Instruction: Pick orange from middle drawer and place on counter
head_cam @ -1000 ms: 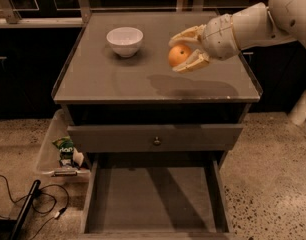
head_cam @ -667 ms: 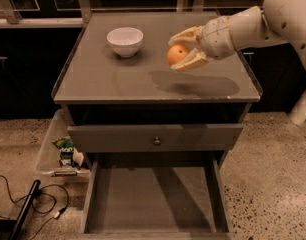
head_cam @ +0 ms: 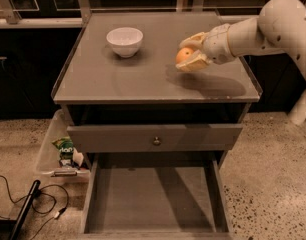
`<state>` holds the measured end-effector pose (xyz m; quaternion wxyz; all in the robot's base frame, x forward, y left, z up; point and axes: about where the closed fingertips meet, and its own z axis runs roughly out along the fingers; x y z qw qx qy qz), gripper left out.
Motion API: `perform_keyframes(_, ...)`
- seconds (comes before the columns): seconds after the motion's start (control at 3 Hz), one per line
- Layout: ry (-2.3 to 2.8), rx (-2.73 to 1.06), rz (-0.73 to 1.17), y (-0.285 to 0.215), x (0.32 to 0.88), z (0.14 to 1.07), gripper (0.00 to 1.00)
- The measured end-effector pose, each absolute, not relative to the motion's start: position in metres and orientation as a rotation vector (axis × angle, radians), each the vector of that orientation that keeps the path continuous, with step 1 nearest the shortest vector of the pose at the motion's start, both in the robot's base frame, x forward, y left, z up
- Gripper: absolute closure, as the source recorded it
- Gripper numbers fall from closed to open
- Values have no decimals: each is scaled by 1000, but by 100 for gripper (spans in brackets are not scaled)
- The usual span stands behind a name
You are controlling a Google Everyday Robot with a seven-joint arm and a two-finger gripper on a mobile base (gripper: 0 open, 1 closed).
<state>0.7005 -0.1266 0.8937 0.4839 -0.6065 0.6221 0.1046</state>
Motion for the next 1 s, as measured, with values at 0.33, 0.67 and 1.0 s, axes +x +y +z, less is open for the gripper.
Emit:
perform_keyframes(0.33,1609,-1379,259,-130,718,885,100)
perform_keyframes(0.67,1670,-1315,280,-132,729,877,100)
perform_keyframes(1.0,1705,-1283,328,-130,732,864,100)
